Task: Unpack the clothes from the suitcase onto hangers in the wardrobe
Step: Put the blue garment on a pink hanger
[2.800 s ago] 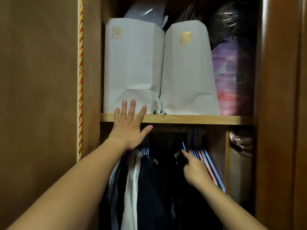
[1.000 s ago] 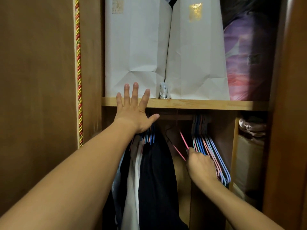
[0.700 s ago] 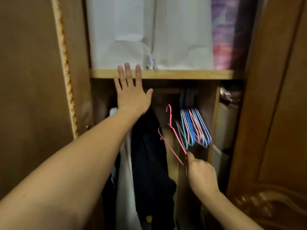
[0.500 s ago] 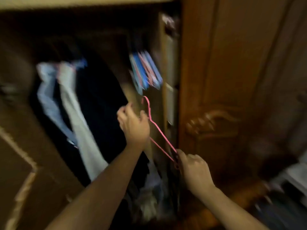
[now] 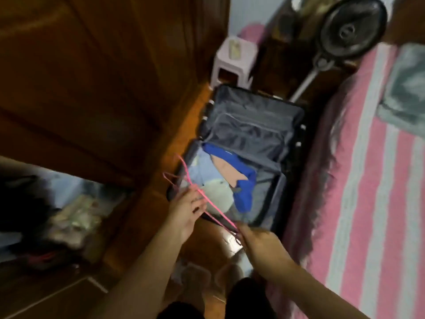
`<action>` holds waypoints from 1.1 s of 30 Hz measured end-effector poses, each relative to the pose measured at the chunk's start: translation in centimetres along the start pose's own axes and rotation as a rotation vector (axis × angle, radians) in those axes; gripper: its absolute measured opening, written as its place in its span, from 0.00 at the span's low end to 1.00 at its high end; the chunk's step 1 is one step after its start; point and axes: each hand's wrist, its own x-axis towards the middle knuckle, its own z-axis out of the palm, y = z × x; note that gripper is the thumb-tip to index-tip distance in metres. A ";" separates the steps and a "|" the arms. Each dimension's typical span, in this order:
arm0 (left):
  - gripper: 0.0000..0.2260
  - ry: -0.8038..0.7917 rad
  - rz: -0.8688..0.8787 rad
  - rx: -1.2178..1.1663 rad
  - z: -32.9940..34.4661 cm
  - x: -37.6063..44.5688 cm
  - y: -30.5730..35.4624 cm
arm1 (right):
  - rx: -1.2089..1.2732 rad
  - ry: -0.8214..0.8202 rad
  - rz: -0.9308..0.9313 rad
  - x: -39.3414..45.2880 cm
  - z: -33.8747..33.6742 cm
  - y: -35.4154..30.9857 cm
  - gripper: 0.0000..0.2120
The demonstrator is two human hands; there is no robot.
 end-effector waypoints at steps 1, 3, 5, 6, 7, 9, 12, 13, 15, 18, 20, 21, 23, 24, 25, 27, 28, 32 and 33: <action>0.05 0.007 -0.022 0.035 1.6 1.2 -1.8 | 0.039 -0.053 0.055 -1.1 0.8 2.1 0.10; 0.06 0.009 -0.050 0.101 3.4 2.7 -4.8 | 0.157 -0.089 0.137 -1.9 1.8 4.5 0.08; 0.04 -0.004 -0.054 0.247 5.4 4.2 -8.0 | 0.401 -0.062 0.256 -1.0 2.0 6.0 0.08; 0.05 -0.041 -0.052 0.317 6.3 5.1 -9.8 | 0.556 -0.024 0.323 0.1 2.2 6.9 0.08; 0.07 -0.098 -0.055 0.406 7.0 5.9 -11.4 | 0.681 0.001 0.384 1.2 2.4 7.7 0.13; 0.07 -0.244 -0.031 0.570 8.3 7.5 -13.8 | 0.883 -0.029 0.526 3.7 4.1 9.8 0.19; 0.10 -0.487 0.032 0.942 9.4 11.7 -15.8 | 0.941 0.127 0.747 7.5 7.9 12.8 0.12; 0.12 -0.570 0.039 1.064 9.4 13.4 -15.7 | 1.005 0.229 0.844 8.5 9.0 13.7 0.11; 0.11 -0.770 0.045 1.317 8.6 18.8 -15.5 | 1.092 0.416 0.988 10.3 11.5 16.0 0.09; 0.09 -0.719 0.186 1.700 5.8 29.5 -14.2 | 1.044 0.516 1.029 12.3 15.1 19.1 0.06; 0.16 -0.521 0.351 1.919 4.1 37.1 -11.9 | 1.031 0.523 1.066 14.0 18.1 20.7 0.07; 0.18 -0.418 0.458 2.005 3.8 40.9 -10.7 | 1.042 0.544 1.090 15.1 19.6 21.5 0.08; 0.23 -0.298 0.654 2.151 4.4 47.4 -8.0 | 1.094 0.602 1.145 16.9 21.7 22.7 0.11; 0.25 -0.275 0.735 2.189 5.2 50.8 -6.7 | 1.113 0.624 1.165 17.8 23.0 23.5 0.12; 0.28 -0.249 0.799 2.222 5.7 53.9 -5.5 | 1.121 0.632 1.176 18.4 24.1 24.0 0.12; 0.32 -0.244 0.875 2.285 6.8 59.0 -3.7 | 1.114 0.624 1.172 19.3 25.8 24.9 0.11; 0.28 -0.252 0.845 2.325 7.2 60.5 -3.2 | 1.117 0.619 1.174 19.6 26.3 25.1 0.11; 0.10 -0.356 0.761 2.375 7.3 58.8 -4.3 | 1.146 0.658 1.220 19.5 27.6 24.7 0.13; 0.10 -0.416 0.703 2.307 6.4 57.1 -5.0 | 1.164 0.663 1.242 19.2 27.6 24.3 0.13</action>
